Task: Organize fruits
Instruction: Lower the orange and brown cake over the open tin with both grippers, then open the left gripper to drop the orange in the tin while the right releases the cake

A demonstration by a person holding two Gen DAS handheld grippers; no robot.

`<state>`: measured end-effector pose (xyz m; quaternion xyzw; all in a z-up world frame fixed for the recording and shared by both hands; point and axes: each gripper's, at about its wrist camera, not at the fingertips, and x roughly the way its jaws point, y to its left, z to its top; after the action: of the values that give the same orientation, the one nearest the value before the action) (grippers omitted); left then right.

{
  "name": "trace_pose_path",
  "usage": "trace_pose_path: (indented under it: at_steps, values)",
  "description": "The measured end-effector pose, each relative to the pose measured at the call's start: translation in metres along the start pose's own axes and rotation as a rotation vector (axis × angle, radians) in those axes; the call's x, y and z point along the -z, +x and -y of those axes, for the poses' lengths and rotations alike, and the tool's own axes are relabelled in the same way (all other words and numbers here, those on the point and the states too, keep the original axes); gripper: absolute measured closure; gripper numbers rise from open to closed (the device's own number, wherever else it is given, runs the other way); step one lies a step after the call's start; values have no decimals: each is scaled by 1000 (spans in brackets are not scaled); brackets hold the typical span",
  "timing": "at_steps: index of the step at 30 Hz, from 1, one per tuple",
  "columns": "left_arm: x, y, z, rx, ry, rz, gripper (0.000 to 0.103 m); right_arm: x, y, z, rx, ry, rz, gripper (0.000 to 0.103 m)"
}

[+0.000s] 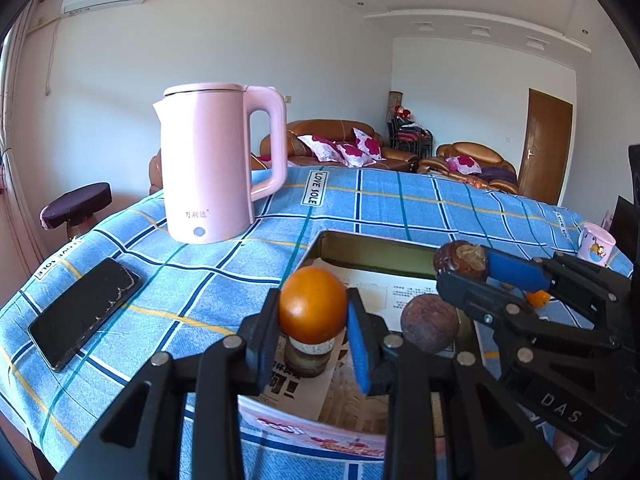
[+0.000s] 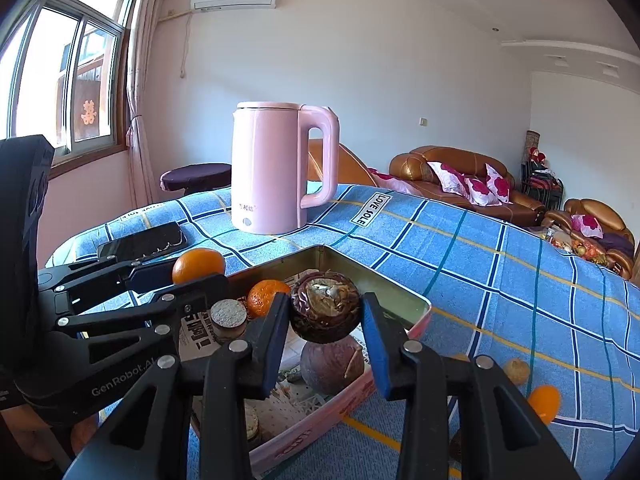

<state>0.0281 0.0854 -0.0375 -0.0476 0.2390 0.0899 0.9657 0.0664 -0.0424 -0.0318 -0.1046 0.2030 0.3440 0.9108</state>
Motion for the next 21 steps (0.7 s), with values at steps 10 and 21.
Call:
trace_pose_path:
  at_steps: [10,21]
  values:
    - [4,2,1,-3,26,-23,70,2,10,-5,-15,-13,-29,64]
    - [12,9,3,-20,51,-61,70,2,29,-6,-67,-8,-119,64]
